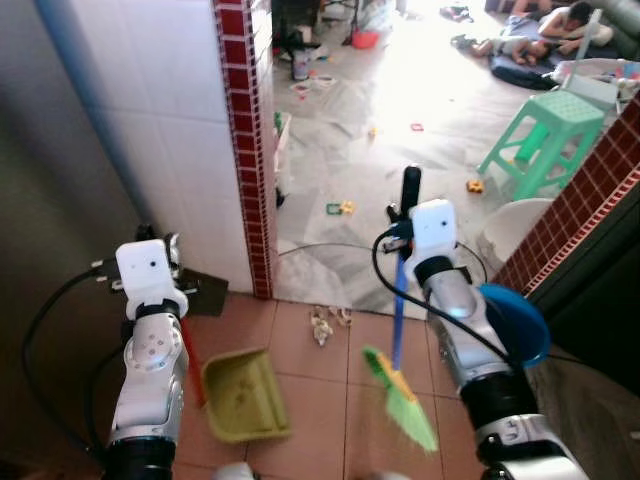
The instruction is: Sweep floor
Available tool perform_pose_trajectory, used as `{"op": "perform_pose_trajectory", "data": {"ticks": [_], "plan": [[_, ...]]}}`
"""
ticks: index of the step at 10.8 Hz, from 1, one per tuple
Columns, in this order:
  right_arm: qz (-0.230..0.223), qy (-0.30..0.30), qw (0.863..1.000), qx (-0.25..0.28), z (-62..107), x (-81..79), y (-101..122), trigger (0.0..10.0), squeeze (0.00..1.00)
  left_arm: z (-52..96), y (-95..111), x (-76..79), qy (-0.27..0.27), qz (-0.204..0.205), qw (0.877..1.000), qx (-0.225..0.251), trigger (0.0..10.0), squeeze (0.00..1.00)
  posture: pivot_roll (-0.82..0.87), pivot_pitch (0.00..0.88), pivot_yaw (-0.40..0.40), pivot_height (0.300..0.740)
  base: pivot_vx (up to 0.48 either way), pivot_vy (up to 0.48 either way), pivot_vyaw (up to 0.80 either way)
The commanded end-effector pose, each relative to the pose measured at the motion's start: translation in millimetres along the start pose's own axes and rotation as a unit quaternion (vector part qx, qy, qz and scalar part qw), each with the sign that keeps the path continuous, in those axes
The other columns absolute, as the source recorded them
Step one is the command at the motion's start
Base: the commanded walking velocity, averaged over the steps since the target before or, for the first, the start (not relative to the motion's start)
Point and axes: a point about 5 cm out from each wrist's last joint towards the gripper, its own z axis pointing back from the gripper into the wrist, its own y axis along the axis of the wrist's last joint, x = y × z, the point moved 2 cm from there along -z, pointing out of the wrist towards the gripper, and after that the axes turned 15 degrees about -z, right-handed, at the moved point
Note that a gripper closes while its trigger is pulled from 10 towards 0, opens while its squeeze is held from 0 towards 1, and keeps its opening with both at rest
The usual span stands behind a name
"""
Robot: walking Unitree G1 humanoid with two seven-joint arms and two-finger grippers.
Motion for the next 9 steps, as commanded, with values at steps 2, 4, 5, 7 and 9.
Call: {"op": "perform_pose_trajectory", "data": {"ticks": [2,4,5,7,9], "plan": [[0.037,-0.008,0.998,0.057,-4.2,5.6,26.2,10.0,0.00,-6.6,25.9,4.9,0.003,0.014,0.998,0.056,10.0,0.00,0.01,0.000,-0.022,0.740,0.452,0.000,0.63],[0.046,-0.004,0.997,0.064,-4.7,4.3,28.2,10.0,0.00,-6.3,25.7,6.0,0.004,0.015,0.998,0.056,10.0,0.00,0.01,0.000,-0.024,0.740,0.448,0.000,0.75],[0.051,0.002,0.996,0.069,-4.4,1.1,29.4,10.0,0.00,-6.2,25.2,4.0,0.009,0.014,0.998,0.055,10.0,0.00,0.01,0.000,-0.024,0.740,0.435,0.000,0.49],[0.053,0.007,0.996,0.072,-4.3,-0.9,29.6,10.0,0.00,-5.8,25.5,2.1,0.015,0.016,0.998,0.054,10.0,0.00,0.02,0.000,-0.027,0.740,0.364,0.000,0.00],[0.050,0.011,0.996,0.076,-4.5,-2.4,30.7,10.0,0.00,-5.3,25.8,1.7,0.018,0.016,0.998,0.055,10.0,0.00,0.02,0.000,-0.027,0.740,0.317,0.000,0.00]]}}
